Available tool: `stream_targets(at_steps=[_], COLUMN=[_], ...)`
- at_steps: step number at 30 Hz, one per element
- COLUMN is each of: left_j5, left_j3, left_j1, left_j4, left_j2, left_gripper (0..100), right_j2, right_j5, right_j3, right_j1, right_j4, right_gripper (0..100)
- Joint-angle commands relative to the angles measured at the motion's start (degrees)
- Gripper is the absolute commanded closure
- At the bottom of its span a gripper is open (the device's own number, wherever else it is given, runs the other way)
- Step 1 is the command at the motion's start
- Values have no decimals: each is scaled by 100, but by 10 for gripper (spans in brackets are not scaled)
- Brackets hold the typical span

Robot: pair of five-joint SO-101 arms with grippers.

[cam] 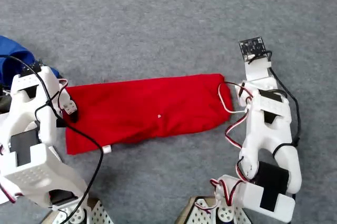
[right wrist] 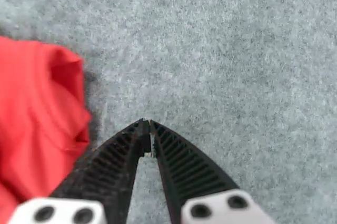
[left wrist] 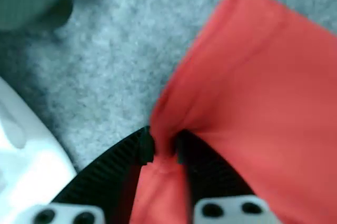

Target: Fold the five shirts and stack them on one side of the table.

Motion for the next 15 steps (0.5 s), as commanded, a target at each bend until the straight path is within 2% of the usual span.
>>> stream_targets(at_steps=[1,5,8,12,15], left_j5=[-26,-26,-26,-26,-26], left_j3=[-79,-70,-158,-782,-1407], left_j1=[79,290,510,888,1284], left_j4=[-123,-88,18,905,1538], left_j2=[75,40,-13,-303,-541], left_gripper=[976,980,980,980,980], right_j2=[4,4,-4,-4,4], right_j5=[-62,-70,-360,-844,-897], right_j3=[13,4,-31,-31,-31], right_j1=[75,92,215,514,541], right_j4=[-132,-141,-167,-484,-545], right_gripper=[993,993,993,993,993])
